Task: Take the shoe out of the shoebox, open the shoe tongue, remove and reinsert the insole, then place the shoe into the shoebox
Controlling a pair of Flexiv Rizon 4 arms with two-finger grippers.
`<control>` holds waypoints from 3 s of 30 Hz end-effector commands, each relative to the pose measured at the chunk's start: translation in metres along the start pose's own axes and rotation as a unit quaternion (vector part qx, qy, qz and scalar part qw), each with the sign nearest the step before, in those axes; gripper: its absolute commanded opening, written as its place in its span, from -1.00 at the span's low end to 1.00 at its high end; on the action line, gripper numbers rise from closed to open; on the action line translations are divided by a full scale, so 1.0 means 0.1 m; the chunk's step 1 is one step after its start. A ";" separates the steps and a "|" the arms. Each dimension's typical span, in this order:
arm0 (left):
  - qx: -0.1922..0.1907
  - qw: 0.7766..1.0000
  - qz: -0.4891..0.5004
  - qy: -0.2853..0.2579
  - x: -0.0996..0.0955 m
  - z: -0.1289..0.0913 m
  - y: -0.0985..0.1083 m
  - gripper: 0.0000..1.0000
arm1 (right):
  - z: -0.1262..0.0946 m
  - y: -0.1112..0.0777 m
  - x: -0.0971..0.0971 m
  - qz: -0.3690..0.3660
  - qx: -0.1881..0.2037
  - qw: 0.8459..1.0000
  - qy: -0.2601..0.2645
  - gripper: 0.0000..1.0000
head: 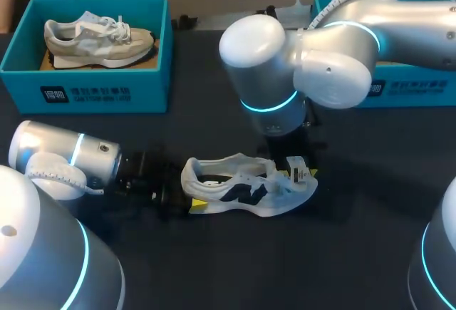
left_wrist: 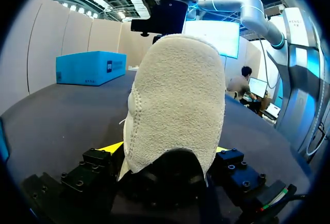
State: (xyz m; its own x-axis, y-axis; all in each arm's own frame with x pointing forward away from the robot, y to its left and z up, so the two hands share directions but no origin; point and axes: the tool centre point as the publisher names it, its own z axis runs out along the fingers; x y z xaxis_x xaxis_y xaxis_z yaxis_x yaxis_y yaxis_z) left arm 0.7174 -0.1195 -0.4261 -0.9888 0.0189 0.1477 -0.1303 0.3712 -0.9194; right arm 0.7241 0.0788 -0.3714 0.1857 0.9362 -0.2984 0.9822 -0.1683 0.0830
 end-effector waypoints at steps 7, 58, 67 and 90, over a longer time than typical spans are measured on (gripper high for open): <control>-0.001 1.000 0.000 0.000 -0.02 0.02 0.02 -1.00 | -0.35 0.01 -0.10 -0.007 -0.036 0.999 -0.008 1.00; -0.001 1.000 0.000 0.000 -0.02 0.02 0.02 -1.00 | -1.58 -0.09 0.62 -0.661 -0.218 0.713 0.086 -1.00; -0.001 1.000 0.000 0.000 -0.02 0.02 0.02 -1.00 | -1.47 -0.26 0.75 -0.689 -0.188 0.692 0.104 -1.00; -0.001 1.000 0.000 0.000 -0.02 0.02 0.02 -1.00 | -1.14 -0.40 1.10 -0.705 -0.180 0.674 0.126 -1.00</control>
State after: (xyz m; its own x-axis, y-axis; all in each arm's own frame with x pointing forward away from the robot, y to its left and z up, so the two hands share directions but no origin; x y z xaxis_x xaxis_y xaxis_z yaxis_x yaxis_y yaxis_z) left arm 0.7174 -0.1195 -0.4262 -0.9888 0.0193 0.1478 -0.1302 0.3710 -0.9195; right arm 0.7017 0.2196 -0.2977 -0.9814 0.1150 -0.1536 0.0952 0.9868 0.1309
